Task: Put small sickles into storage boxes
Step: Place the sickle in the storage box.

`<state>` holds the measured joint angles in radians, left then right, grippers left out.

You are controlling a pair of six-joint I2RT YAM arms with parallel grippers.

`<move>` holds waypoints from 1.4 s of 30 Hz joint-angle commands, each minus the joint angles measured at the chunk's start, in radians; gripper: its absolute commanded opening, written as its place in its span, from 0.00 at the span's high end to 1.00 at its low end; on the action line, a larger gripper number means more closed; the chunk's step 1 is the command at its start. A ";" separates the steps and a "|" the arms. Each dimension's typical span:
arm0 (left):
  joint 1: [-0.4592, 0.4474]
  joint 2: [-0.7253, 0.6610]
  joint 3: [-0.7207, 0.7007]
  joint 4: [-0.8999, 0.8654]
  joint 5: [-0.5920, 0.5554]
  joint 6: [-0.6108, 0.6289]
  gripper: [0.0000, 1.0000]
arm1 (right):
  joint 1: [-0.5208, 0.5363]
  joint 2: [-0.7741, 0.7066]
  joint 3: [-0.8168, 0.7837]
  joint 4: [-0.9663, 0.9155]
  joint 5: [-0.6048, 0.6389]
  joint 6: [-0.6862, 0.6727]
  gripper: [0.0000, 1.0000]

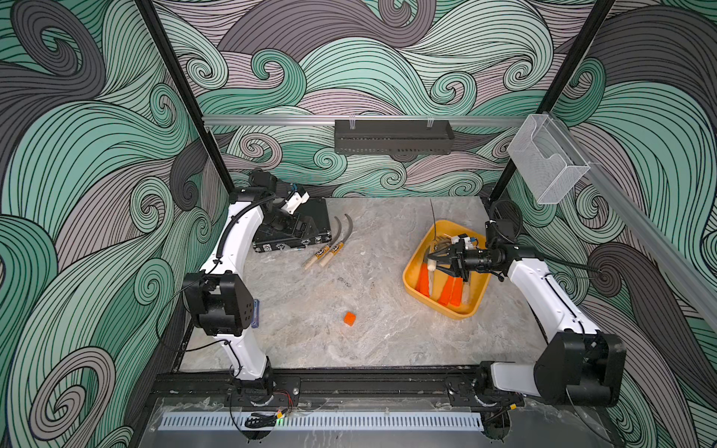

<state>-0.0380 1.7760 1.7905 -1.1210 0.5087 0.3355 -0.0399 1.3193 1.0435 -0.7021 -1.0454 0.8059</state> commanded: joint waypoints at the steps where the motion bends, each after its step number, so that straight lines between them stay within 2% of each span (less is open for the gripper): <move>1: -0.015 -0.004 0.027 0.007 0.025 0.011 0.03 | -0.022 -0.032 -0.020 0.036 0.021 0.012 1.00; 6: -0.030 0.048 0.087 -0.026 0.025 0.026 0.03 | -0.077 -0.038 -0.053 0.034 0.063 -0.002 1.00; 11: -0.036 0.056 0.100 -0.019 0.008 0.021 0.04 | -0.104 -0.025 -0.045 -0.033 0.123 -0.089 1.00; 19: -0.036 0.045 0.074 0.009 0.011 0.011 0.04 | -0.104 0.030 0.086 -0.306 0.359 -0.355 1.00; 25: -0.040 0.053 0.067 0.041 0.028 -0.019 0.04 | -0.104 0.066 0.179 -0.425 0.510 -0.472 1.00; 32: -0.045 0.046 0.059 0.038 0.026 -0.014 0.04 | -0.101 0.079 0.204 -0.430 0.625 -0.508 1.00; 42: -0.047 0.055 0.060 0.033 0.041 -0.027 0.04 | -0.075 0.179 0.167 -0.414 0.732 -0.496 1.00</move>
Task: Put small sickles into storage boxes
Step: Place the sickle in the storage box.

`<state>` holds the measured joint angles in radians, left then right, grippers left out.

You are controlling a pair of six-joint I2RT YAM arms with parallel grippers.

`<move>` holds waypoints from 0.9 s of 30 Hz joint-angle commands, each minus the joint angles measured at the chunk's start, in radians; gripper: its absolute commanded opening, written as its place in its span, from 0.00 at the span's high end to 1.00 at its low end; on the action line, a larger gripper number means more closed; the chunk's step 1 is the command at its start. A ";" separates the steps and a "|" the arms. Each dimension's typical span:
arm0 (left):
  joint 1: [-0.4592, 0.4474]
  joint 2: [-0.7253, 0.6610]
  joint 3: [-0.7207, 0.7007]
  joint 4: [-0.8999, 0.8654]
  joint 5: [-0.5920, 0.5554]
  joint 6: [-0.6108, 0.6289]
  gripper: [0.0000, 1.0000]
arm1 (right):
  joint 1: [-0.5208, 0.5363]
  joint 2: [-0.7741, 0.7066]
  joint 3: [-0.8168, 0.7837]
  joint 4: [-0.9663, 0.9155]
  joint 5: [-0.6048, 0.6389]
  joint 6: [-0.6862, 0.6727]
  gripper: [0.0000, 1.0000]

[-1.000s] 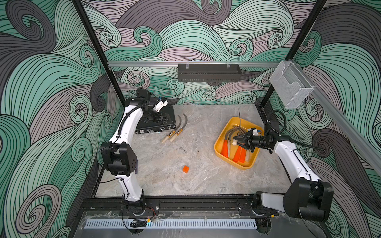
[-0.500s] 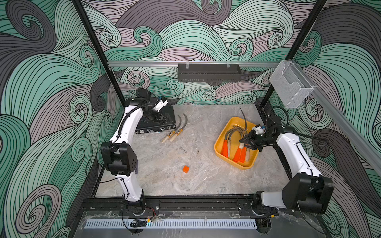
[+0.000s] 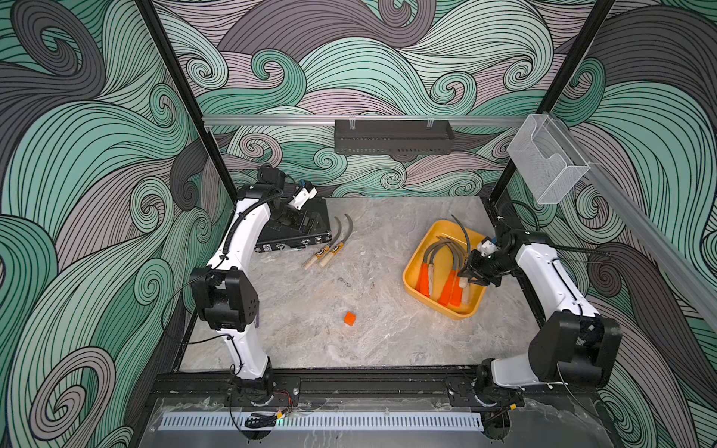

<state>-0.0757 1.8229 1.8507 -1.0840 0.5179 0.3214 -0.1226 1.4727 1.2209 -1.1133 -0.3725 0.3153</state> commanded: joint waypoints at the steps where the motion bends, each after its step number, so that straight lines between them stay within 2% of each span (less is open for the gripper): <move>1: -0.011 0.007 -0.002 -0.002 0.034 -0.017 0.04 | 0.009 0.038 -0.014 0.005 0.067 -0.001 1.00; 17: -0.032 -0.027 -0.060 0.023 0.027 -0.024 0.04 | 0.069 0.209 0.011 0.072 0.222 0.011 0.97; 27: -0.039 -0.026 -0.078 0.016 0.025 -0.026 0.04 | 0.100 0.267 0.020 0.086 0.251 0.011 0.80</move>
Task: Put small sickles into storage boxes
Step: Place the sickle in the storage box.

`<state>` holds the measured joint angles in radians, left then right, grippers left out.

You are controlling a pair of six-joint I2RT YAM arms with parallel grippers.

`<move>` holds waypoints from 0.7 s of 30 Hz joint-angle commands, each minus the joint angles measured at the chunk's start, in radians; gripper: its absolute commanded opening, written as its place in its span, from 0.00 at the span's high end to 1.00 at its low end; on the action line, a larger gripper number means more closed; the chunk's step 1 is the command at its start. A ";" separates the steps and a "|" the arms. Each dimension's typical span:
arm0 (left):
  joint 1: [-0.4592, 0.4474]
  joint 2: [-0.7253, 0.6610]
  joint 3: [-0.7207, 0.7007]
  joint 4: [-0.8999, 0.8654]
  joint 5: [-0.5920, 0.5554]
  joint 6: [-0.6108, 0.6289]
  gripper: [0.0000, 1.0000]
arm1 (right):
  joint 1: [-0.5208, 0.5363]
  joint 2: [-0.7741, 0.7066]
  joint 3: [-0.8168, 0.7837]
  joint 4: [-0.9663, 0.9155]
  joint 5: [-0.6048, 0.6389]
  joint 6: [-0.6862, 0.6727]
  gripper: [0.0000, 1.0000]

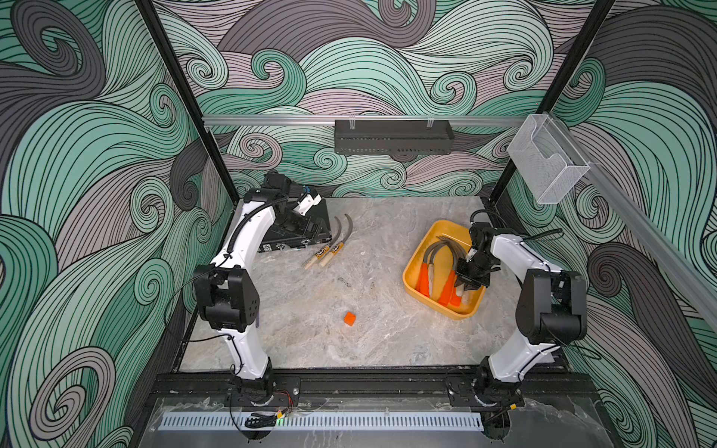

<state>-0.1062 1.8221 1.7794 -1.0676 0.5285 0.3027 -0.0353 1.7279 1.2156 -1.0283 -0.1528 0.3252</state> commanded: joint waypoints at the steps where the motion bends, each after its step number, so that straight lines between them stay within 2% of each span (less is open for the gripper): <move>1: -0.010 -0.024 -0.008 0.000 0.014 -0.007 0.04 | 0.017 0.015 0.027 0.001 0.034 0.002 0.78; 11: -0.025 -0.007 -0.002 -0.007 0.006 -0.006 0.04 | 0.032 0.041 0.028 -0.001 0.047 0.002 0.68; 21: -0.055 0.000 -0.003 -0.007 -0.055 0.019 0.03 | 0.040 0.019 0.045 -0.016 0.053 0.022 0.63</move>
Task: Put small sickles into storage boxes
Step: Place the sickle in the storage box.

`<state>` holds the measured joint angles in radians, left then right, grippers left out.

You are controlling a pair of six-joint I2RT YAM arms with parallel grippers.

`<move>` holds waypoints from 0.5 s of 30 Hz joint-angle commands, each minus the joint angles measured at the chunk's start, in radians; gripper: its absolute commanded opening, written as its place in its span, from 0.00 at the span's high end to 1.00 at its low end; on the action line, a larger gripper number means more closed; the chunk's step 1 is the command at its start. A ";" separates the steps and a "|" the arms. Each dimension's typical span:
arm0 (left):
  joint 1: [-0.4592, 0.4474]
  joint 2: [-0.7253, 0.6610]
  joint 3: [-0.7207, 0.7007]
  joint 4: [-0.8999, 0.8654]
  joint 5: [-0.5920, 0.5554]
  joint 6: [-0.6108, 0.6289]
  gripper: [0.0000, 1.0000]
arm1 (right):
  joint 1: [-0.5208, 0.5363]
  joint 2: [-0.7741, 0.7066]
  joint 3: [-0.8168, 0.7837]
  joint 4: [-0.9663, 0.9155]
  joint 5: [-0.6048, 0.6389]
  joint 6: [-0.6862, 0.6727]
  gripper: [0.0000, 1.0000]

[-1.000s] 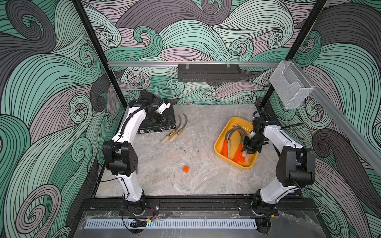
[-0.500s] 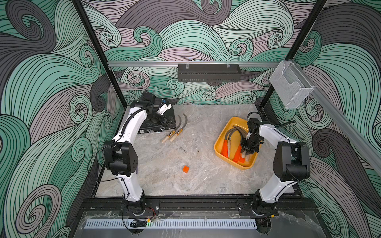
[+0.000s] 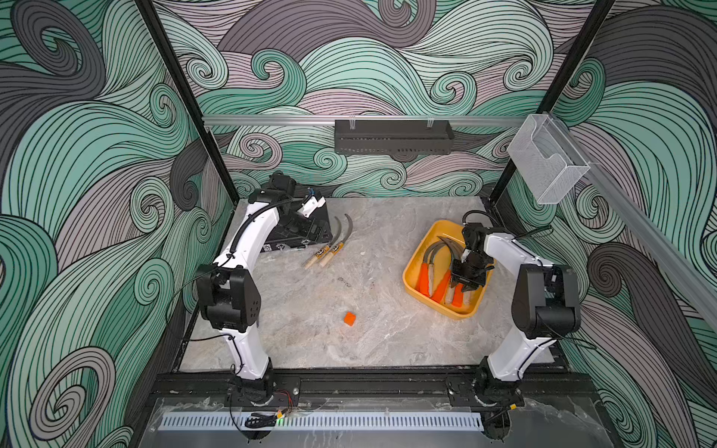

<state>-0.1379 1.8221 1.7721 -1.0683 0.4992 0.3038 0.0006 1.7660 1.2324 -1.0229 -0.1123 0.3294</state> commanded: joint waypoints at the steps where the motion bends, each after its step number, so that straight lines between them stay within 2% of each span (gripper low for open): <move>1: -0.031 0.009 0.013 -0.014 -0.033 0.027 0.03 | 0.004 -0.030 0.036 -0.025 0.008 0.021 0.62; 6: -0.038 0.072 0.041 -0.026 -0.032 0.017 0.03 | 0.005 -0.066 0.089 -0.055 -0.019 0.035 0.62; 15: -0.062 0.169 0.039 -0.012 -0.146 -0.017 0.06 | 0.007 -0.125 0.130 -0.120 -0.033 0.030 0.61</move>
<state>-0.1848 1.9766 1.7859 -1.0721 0.4080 0.2989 0.0025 1.6779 1.3426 -1.0863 -0.1364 0.3523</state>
